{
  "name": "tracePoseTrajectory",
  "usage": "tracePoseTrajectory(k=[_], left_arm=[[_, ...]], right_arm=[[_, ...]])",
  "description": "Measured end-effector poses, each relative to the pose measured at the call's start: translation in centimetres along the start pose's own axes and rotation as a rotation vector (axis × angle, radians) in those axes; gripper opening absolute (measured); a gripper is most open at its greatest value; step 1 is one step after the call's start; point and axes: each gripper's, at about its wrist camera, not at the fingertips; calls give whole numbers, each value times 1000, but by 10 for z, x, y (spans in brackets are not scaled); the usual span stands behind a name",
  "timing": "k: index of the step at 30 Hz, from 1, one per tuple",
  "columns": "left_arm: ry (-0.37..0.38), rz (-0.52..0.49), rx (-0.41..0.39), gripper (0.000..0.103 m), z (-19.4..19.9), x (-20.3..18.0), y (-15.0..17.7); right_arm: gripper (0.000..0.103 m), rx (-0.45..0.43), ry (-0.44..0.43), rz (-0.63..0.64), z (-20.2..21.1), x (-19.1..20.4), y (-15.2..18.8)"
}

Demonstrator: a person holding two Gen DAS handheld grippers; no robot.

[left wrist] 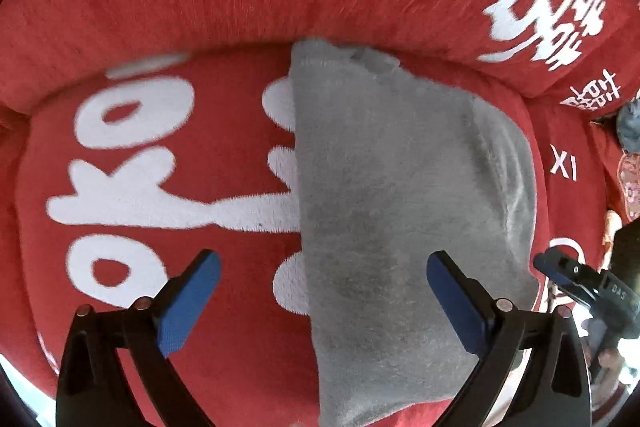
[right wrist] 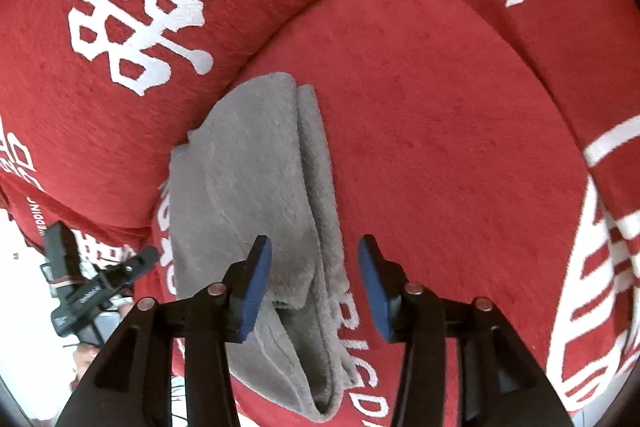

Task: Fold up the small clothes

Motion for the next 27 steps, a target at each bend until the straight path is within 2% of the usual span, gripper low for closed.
tracePoseTrajectory(k=[8,13,20,27], left_arm=[[238,-2,94,103,-30,10,-6],[266,-41,125,103,-50,-2,-13],[257,-15,100,103,-55,-11,-17],[239,-18,84,100,-55,-18,-15]], right_arm=[[53,104,-174,-27,-27,-21,-15],[54,169,-252,7,-40,-22,-23],[55,243,-274,113,-63,5,-36],[55,224,-318,64,-73,8,-28]])
Point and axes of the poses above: each gripper's, at about its wrist camera, not at the fingertips, and z roughly against the way its jaws point, x to its left, y to its underside, and after that the axes turned 1 degree about x, right-handed
